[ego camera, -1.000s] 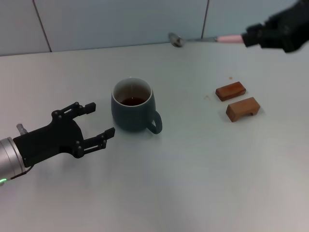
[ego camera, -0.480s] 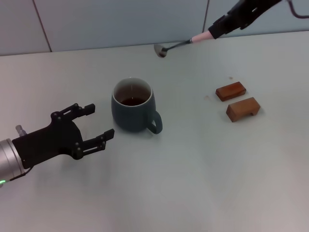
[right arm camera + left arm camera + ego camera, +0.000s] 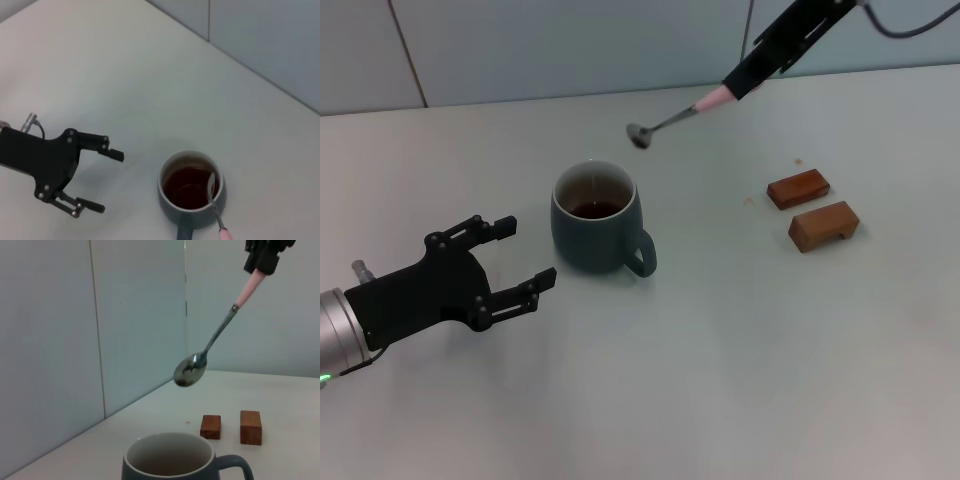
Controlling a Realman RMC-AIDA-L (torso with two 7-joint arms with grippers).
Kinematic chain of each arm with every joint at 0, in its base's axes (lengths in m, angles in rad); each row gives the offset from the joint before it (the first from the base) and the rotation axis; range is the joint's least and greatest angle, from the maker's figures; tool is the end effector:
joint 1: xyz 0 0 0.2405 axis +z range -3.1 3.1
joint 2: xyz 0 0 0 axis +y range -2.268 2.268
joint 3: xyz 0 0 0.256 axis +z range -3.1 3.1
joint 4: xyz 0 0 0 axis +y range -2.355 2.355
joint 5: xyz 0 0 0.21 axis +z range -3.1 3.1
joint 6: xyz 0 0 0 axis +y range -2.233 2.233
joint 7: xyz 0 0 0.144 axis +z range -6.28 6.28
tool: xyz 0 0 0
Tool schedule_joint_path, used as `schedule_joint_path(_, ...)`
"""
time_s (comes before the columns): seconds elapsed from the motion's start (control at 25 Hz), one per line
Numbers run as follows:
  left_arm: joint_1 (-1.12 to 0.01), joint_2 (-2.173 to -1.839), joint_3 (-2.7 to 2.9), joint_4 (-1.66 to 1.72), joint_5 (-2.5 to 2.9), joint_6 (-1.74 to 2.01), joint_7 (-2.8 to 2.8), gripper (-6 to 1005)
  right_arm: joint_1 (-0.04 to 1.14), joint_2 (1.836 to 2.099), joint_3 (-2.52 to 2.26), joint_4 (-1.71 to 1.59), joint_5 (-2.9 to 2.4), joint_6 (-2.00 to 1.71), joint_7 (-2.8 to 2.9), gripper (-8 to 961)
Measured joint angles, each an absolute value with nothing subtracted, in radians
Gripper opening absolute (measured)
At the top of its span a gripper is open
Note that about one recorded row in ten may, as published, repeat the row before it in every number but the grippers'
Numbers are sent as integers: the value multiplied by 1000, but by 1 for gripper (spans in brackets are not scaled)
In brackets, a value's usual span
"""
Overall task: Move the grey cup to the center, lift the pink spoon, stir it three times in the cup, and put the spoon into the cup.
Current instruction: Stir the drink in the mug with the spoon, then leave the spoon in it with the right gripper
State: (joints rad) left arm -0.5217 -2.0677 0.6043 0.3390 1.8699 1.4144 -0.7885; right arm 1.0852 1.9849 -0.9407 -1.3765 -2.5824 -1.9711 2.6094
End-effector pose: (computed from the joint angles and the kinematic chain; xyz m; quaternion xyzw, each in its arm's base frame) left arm -0.2873 0.3189 -0.0332 -0.9298 -0.0993 -0.2600 0.2409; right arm 0.0438 0.3956 0.0989 -0.9365 0.2940 -0.1035 0.1608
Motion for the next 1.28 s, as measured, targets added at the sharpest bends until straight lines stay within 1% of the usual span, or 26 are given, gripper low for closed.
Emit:
schedule_joint_path(0.32,-521,-2068,604,339,1870,1414,-788,818,1116,1987,-988,-1224,-2585,-1865,2600,136)
schedule_joint_path(0.92,-524,-2070,604,339,1868,1414,-788,819,1222,1991,-1081,-893,-2619,-1674,2567,145)
schedule_joint_path(1.0,-524,-2070,604,339,1868,1414,-788,819,1241,2003,-1099,-844,-2648,-1625,2566,146)
schedule_joint_path(1.04,-524,-2070,604,339,1868,1414,-789,819,1241,2003,-1099,-844,-2648,-1625,2566,147)
schedule_joint_path(1.08,-525,-2070,604,339,1868,1414,-788,819,1253,2014,-1103,-820,-2673,-1595,2564,147)
schedule_joint_path(1.12,-525,-2070,604,339,1868,1414,-788,819,1253,2014,-1103,-820,-2673,-1595,2564,148)
schedule_joint_path(1.28,-528,-2071,604,339,1868,1414,-788,819,1274,2029,-1118,-763,-2691,-1547,2557,150)
